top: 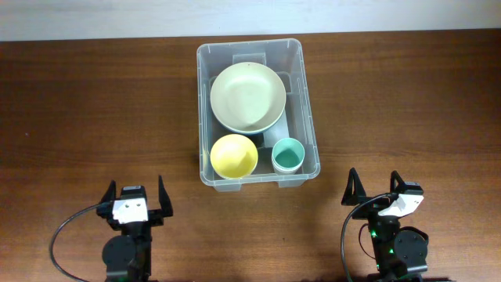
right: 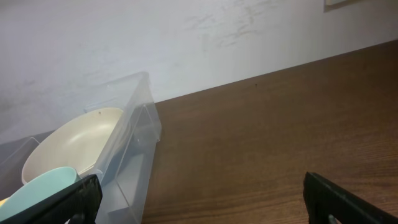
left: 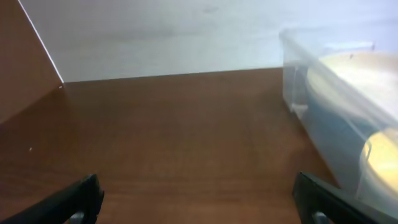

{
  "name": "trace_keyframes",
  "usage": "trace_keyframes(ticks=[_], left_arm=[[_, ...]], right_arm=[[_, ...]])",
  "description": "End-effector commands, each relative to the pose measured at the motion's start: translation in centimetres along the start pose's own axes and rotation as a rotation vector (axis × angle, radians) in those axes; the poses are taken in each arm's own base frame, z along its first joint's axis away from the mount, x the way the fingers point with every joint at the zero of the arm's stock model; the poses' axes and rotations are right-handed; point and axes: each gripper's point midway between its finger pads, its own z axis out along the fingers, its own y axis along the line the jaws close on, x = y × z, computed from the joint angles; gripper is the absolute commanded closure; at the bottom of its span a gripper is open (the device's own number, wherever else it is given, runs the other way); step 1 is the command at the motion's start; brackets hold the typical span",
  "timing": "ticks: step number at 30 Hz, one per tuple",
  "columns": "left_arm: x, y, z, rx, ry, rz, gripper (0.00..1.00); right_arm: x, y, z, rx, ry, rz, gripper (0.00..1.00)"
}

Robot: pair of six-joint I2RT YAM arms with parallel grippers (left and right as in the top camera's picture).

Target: Pack container

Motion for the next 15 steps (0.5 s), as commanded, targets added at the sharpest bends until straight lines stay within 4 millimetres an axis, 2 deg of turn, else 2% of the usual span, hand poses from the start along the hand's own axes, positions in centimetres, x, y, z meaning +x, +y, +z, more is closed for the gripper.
trace_keyframes(ticks=[1,15], left_arm=[[0.04,-0.22,-0.01,0.011,-0.008,0.048,0.01],[0.80,-0.29,-0.01,0.015,0.023,0.051,0.01]], right_arm=[[0.28,0.15,-0.02,-0.009,0.004,-0.011,0.01],[0.28,0.15,-0.02,-0.009,0.004,-0.011,0.01]])
